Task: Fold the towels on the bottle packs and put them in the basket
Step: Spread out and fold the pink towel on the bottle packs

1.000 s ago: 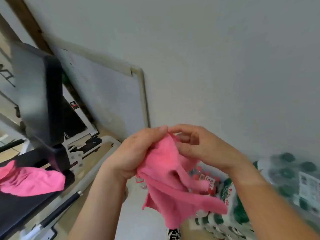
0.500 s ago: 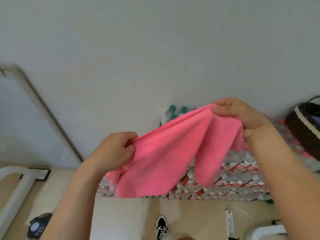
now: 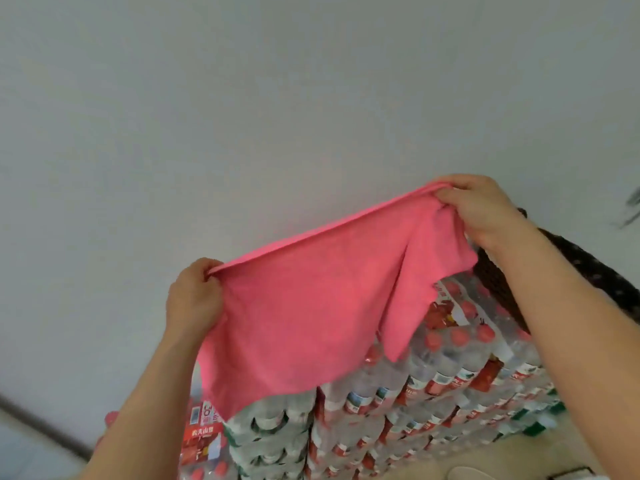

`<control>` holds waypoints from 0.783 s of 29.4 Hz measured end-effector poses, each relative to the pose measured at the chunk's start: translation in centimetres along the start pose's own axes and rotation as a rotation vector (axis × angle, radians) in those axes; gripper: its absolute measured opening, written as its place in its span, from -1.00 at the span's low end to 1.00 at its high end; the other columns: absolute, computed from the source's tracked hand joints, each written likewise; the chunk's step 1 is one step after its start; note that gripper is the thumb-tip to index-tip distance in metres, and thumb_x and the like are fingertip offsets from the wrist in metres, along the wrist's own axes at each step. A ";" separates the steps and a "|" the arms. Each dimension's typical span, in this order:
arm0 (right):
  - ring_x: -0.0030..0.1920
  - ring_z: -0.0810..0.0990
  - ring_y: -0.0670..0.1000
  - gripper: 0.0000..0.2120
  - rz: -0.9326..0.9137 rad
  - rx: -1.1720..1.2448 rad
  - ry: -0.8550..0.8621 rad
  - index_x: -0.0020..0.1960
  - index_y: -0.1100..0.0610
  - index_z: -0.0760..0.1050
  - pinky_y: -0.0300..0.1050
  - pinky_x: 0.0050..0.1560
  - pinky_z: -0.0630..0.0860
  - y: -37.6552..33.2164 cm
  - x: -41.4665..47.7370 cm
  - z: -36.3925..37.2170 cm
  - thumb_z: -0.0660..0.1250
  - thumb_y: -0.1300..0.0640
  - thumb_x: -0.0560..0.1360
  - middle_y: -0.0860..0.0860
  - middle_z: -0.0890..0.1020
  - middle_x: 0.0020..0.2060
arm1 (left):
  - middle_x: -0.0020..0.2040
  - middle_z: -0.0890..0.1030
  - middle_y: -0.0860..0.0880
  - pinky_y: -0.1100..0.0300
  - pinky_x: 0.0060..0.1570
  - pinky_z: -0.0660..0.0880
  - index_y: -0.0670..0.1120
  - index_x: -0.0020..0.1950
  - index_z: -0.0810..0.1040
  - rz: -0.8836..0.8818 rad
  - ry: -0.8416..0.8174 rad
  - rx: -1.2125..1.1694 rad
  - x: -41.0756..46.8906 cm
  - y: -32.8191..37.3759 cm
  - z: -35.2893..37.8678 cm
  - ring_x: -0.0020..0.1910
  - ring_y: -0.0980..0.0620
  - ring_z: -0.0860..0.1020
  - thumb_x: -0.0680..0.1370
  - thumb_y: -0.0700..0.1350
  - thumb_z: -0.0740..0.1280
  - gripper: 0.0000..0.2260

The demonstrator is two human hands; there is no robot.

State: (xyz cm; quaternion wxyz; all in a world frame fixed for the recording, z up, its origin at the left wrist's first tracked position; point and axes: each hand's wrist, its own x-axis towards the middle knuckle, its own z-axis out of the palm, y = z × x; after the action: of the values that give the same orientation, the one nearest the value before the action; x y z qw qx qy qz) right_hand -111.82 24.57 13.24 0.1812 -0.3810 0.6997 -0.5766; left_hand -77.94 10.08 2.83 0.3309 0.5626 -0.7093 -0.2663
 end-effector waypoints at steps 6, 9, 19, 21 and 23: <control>-0.03 0.54 -0.11 -0.70 -0.489 -0.293 0.430 0.05 0.17 0.58 -0.27 0.03 0.44 1.6 4.3 -5.2 0.12 0.33 0.48 -0.02 0.60 -0.06 | -0.10 0.59 -0.02 0.20 -0.04 0.39 -0.14 0.00 0.61 0.385 0.571 -0.134 2.8 8.2 1.0 -0.05 0.01 0.50 0.22 -0.38 0.08 -0.52; -0.03 0.48 -0.06 -0.77 -0.274 -0.554 0.207 0.12 0.19 0.55 -0.17 0.01 0.39 10.3 0.0 -5.5 0.17 0.32 0.56 0.00 0.54 -0.04 | -0.17 0.65 -0.07 0.16 -0.15 0.33 -0.15 -0.13 0.66 0.397 0.379 0.212 -1.4 4.5 5.5 -0.10 -0.07 0.47 0.22 -0.38 0.11 -0.59; -0.08 0.57 0.16 -0.78 0.064 -1.037 -0.196 -0.03 0.14 0.65 0.20 0.04 0.44 23.0 -8.4 -4.7 0.41 0.36 0.38 0.08 0.63 -0.10 | -0.09 0.56 0.02 0.15 -0.11 0.47 0.07 -0.05 0.57 0.117 -0.621 0.622 -5.3 -3.5 7.6 -0.10 0.00 0.51 0.39 -0.38 0.14 -0.60; -0.11 0.56 0.15 -0.78 0.063 -1.071 -0.188 -0.07 0.12 0.63 0.17 -0.01 0.48 22.6 -8.9 -5.1 0.41 0.35 0.35 0.07 0.62 -0.13 | -0.11 0.55 0.07 0.27 -0.22 0.40 0.08 -0.04 0.53 0.100 -0.772 0.611 -4.8 -3.5 6.9 -0.14 0.07 0.49 0.39 -0.37 0.12 -0.60; -0.08 0.52 0.08 -0.79 0.150 -1.127 -0.256 -0.06 0.06 0.60 0.16 0.03 0.46 22.1 -9.7 -5.4 0.39 0.29 0.36 -0.01 0.57 -0.10 | -0.11 0.53 0.17 0.40 -0.26 0.37 0.17 -0.05 0.49 0.083 -1.051 0.610 -4.3 -3.5 6.4 -0.16 0.22 0.48 0.41 -0.28 0.16 -0.65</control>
State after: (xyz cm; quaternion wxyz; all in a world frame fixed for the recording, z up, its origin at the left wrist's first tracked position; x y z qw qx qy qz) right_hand -116.52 36.39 -8.00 0.0742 -0.4347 0.8961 -0.0503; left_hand -79.99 13.47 -4.61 -0.2295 0.3972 -0.8432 -0.2802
